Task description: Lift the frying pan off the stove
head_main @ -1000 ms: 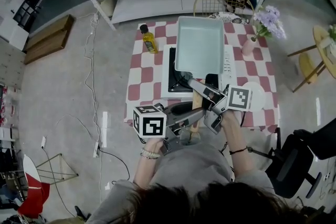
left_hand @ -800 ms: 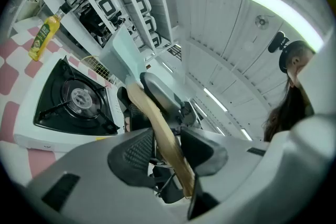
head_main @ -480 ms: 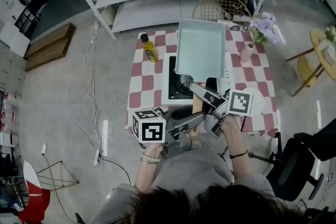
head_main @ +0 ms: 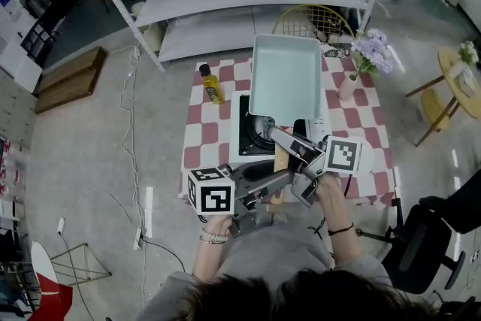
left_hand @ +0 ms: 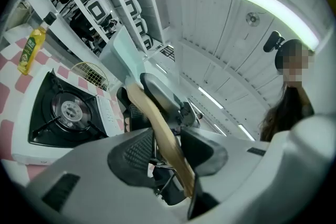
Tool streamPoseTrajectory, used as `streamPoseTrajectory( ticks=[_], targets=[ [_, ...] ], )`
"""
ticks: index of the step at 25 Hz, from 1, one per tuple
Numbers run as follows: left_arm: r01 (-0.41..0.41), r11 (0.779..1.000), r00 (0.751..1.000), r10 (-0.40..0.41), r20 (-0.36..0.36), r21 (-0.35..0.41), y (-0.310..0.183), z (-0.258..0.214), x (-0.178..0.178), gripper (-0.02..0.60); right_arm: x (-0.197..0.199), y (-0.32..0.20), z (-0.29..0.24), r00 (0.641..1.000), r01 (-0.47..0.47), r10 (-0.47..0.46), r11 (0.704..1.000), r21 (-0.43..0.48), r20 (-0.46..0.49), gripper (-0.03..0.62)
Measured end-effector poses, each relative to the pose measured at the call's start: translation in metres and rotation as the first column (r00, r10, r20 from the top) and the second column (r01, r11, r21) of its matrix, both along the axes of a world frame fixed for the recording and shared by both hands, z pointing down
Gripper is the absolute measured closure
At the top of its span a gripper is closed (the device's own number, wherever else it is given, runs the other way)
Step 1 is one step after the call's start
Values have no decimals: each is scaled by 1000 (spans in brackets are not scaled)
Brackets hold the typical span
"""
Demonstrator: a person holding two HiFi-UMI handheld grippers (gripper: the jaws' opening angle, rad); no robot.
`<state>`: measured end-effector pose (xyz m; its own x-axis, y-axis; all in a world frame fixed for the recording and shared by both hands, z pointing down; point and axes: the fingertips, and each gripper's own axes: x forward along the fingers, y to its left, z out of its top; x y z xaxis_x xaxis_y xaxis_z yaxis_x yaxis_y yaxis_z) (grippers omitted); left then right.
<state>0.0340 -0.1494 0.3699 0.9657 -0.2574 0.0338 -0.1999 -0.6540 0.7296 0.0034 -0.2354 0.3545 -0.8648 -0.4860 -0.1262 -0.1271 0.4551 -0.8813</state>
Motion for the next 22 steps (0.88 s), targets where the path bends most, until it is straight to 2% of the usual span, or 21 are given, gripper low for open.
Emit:
streamPoseTrajectory(
  ticks=[22],
  targets=[
    [-14, 997, 1000, 14, -8, 80, -6, -26, 3, 410, 6, -5, -31, 1000, -9, 8, 997, 73, 9, 384]
  ],
)
